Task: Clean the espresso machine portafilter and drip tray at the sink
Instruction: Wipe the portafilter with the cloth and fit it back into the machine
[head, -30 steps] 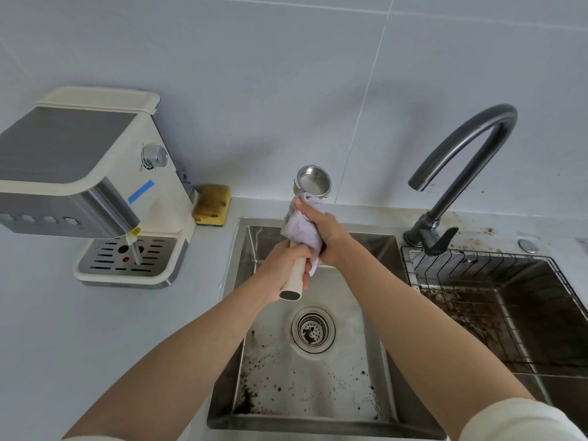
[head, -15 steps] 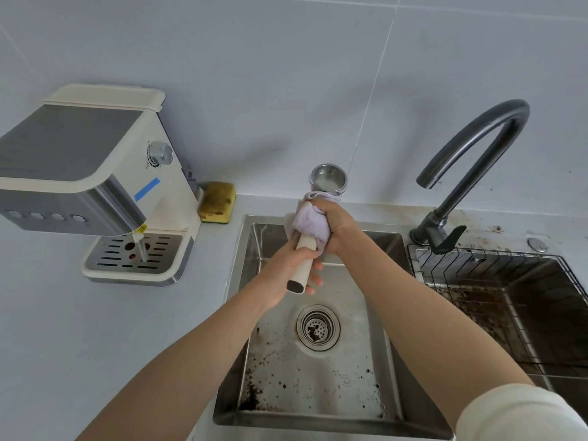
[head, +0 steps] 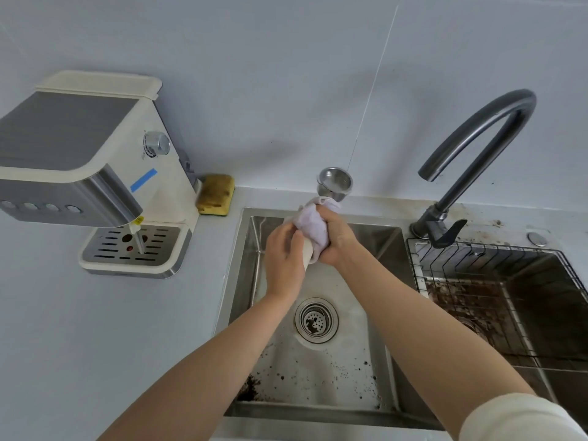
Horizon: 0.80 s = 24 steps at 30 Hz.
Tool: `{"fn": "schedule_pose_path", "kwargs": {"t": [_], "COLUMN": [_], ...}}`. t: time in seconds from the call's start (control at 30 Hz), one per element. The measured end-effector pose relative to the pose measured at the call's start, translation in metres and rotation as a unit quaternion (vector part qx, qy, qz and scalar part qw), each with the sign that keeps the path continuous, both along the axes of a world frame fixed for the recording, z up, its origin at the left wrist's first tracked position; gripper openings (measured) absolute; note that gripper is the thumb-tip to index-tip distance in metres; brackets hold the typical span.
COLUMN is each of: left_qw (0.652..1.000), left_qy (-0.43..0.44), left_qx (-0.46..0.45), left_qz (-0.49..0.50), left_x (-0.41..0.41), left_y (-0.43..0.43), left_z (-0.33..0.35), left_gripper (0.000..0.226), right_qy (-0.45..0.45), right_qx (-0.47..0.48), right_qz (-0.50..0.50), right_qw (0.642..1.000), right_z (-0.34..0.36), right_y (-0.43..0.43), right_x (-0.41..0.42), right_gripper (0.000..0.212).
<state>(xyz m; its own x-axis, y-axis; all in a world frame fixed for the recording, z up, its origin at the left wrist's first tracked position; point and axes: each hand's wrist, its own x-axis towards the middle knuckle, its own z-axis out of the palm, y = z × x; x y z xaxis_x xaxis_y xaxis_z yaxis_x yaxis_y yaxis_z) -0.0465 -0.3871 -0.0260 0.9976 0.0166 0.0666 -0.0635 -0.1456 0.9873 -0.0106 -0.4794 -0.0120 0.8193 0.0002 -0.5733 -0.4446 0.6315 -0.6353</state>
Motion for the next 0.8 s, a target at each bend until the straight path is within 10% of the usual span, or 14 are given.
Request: {"fn": "schedule_pose_path", "kwargs": {"t": [0.6, 0.8], "left_qw": [0.980, 0.972], "left_qy": [0.046, 0.197], "left_qx": [0.028, -0.125], "left_qz": [0.191, -0.027], "left_x": [0.014, 0.021], "left_y": [-0.008, 0.005], "left_z": [-0.016, -0.014], "left_gripper": [0.045, 0.046], "right_qy": [-0.019, 0.039], "right_qx": [-0.019, -0.073], "right_qz": [0.027, 0.047], "right_qw": [0.999, 0.995], "right_z": [-0.014, -0.008], "right_y": [0.033, 0.018], "right_x": [-0.021, -0.018], "right_gripper": [0.014, 0.009]}}
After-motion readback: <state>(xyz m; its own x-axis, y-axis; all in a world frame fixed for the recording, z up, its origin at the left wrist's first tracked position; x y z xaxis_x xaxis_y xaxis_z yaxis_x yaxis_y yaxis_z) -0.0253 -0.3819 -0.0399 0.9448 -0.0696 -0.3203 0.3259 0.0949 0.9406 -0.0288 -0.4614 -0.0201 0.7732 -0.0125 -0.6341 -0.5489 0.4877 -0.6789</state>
